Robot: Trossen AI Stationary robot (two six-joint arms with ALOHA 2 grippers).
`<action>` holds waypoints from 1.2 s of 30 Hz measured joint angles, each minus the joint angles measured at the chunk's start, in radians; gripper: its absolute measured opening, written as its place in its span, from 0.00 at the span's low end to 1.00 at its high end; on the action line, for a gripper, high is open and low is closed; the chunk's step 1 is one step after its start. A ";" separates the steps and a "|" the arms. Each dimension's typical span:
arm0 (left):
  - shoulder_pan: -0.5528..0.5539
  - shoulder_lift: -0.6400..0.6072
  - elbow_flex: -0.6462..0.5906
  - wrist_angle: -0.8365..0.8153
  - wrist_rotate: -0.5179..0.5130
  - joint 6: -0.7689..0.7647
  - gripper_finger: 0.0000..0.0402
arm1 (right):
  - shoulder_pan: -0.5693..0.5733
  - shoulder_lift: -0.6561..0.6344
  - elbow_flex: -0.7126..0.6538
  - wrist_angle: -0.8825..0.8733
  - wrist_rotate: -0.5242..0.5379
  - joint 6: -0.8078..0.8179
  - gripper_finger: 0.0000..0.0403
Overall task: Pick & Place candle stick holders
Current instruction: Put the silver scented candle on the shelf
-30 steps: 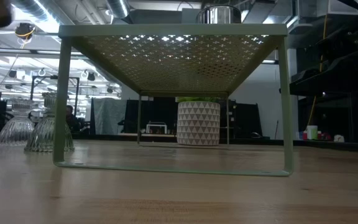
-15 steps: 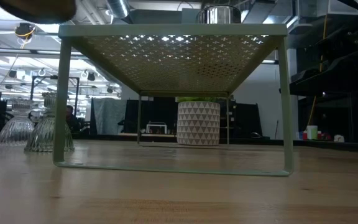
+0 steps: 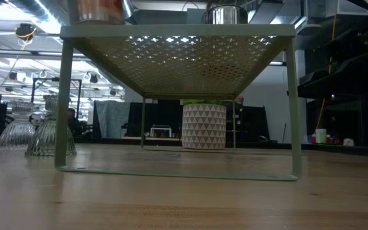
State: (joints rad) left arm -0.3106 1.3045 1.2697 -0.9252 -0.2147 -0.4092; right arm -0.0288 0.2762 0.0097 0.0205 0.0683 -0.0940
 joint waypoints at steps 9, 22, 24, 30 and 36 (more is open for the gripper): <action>0.141 0.000 0.000 0.039 0.111 0.153 0.87 | 0.000 0.000 0.000 0.000 0.000 0.000 0.99; 0.257 0.034 0.001 0.129 0.221 0.307 0.87 | 0.000 0.000 0.000 0.000 0.000 0.000 0.99; 0.263 0.046 0.001 0.158 0.253 0.327 0.87 | 0.000 0.000 0.000 0.000 0.000 0.000 0.99; 0.290 0.086 0.001 0.169 0.269 0.345 0.87 | 0.000 0.000 0.000 0.000 0.000 0.000 0.99; 0.302 0.162 0.068 0.137 0.268 0.389 0.87 | 0.000 0.000 0.000 0.000 0.000 0.000 0.99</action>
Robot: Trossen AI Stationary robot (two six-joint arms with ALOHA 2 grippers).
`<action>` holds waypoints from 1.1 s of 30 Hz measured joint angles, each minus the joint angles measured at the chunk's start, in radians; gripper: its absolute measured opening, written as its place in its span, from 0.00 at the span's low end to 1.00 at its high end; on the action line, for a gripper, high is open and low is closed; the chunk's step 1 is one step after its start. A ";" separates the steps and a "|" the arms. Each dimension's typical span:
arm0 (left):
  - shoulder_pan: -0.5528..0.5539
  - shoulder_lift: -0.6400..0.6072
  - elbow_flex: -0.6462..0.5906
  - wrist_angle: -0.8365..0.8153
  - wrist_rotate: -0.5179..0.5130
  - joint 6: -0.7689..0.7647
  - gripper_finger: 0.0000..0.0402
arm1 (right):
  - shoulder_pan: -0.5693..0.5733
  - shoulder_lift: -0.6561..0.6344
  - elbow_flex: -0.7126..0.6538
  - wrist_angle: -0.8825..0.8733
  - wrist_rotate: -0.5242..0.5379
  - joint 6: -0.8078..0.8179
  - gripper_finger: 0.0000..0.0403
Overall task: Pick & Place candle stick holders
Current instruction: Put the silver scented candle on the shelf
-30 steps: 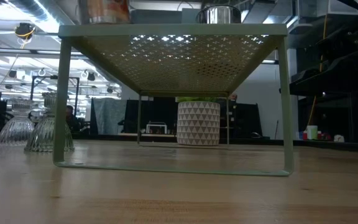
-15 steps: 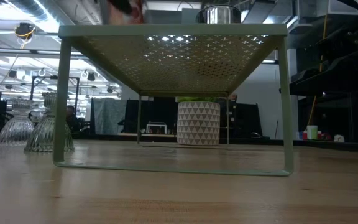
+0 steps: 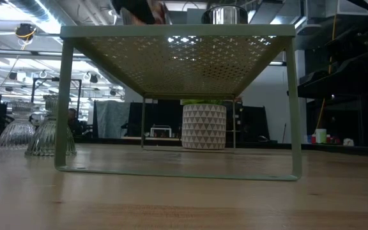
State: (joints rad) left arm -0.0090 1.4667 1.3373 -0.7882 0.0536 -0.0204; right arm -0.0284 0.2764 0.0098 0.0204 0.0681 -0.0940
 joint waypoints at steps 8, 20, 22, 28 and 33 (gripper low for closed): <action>0.000 0.090 0.088 -0.084 -0.007 0.026 0.87 | 0.000 0.000 0.000 0.000 0.000 0.000 0.99; -0.007 0.110 0.093 -0.068 -0.011 -0.001 0.87 | 0.000 0.000 0.000 0.000 0.000 0.000 0.99; -0.013 0.110 0.093 -0.061 -0.018 -0.002 0.87 | 0.000 0.000 0.000 0.000 0.000 0.000 0.99; -0.034 0.121 0.093 -0.047 -0.040 -0.003 0.87 | 0.000 0.000 0.000 0.000 0.000 0.000 0.99; -0.038 0.140 0.094 -0.032 -0.042 -0.003 0.87 | 0.000 0.000 0.000 0.000 0.000 0.000 0.99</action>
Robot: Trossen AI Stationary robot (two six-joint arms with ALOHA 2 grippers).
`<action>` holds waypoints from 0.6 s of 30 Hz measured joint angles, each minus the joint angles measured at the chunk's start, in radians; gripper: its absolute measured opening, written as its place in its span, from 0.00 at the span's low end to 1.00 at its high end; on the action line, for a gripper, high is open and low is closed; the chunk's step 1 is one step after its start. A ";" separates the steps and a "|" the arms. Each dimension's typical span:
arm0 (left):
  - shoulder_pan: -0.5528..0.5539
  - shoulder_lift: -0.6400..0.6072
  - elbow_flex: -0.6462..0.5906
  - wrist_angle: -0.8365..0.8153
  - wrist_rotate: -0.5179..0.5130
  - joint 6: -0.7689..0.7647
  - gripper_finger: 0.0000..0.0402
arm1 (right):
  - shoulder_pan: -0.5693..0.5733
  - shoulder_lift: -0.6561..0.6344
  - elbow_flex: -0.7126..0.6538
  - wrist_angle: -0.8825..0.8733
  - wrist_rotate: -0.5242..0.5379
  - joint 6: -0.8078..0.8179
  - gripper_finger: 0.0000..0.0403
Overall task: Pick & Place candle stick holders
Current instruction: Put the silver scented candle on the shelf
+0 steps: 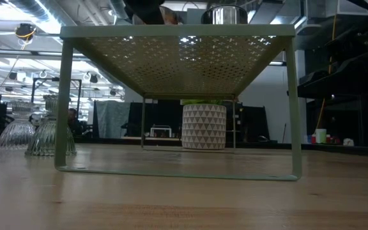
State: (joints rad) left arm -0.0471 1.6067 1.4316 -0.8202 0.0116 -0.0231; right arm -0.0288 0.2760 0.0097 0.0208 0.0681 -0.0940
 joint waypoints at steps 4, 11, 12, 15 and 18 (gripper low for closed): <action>0.000 0.004 0.000 0.004 -0.019 0.000 0.87 | 0.000 0.000 0.000 0.000 0.000 0.000 0.99; 0.002 0.004 0.000 0.004 -0.031 -0.008 0.89 | 0.000 0.000 0.000 0.000 0.000 0.000 0.99; 0.002 0.004 -0.001 0.003 -0.030 -0.008 0.91 | 0.000 0.000 0.000 0.000 0.000 0.000 0.99; 0.002 0.004 -0.001 0.002 -0.030 -0.008 0.93 | 0.000 0.000 0.000 0.000 0.000 0.000 0.99; 0.002 0.004 -0.001 0.002 -0.031 -0.008 0.93 | 0.000 0.000 0.000 0.000 0.000 0.000 0.99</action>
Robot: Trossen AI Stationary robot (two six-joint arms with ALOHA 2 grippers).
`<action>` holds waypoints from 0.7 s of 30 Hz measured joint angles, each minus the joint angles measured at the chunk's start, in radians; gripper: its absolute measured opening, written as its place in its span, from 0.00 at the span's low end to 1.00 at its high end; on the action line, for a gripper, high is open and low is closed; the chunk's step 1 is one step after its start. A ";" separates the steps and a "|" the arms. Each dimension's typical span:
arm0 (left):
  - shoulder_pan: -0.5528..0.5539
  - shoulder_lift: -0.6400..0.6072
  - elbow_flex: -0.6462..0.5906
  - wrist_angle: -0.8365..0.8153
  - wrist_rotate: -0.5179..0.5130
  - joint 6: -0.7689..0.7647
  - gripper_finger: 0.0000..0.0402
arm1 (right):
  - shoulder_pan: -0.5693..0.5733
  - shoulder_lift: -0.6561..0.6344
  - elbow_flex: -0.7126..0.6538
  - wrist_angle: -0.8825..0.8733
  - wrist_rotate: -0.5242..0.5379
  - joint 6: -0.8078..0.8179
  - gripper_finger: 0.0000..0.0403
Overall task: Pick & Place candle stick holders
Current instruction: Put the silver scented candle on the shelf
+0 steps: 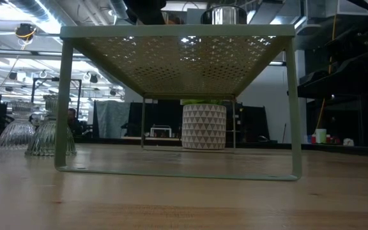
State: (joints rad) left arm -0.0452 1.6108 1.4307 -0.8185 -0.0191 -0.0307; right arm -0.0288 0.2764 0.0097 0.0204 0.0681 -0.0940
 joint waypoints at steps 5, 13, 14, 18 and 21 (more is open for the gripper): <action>0.000 0.000 0.000 0.000 -0.011 0.000 0.92 | 0.000 0.000 0.000 0.000 0.000 0.000 0.99; 0.000 0.000 0.000 0.001 -0.014 0.000 0.93 | 0.000 0.000 0.000 0.000 0.000 0.000 0.99; 0.000 0.000 0.000 0.001 -0.014 0.000 0.93 | 0.000 0.000 0.000 0.000 0.000 0.000 0.99; 0.000 0.000 0.000 0.002 -0.015 0.000 0.93 | 0.000 0.000 0.000 0.000 0.000 0.000 0.99; 0.000 0.000 0.000 0.002 -0.015 0.000 0.93 | 0.000 0.000 0.000 0.000 0.000 0.000 0.99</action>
State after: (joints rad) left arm -0.0452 1.6108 1.4303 -0.8165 -0.0345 -0.0307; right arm -0.0285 0.2764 0.0097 0.0207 0.0681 -0.0940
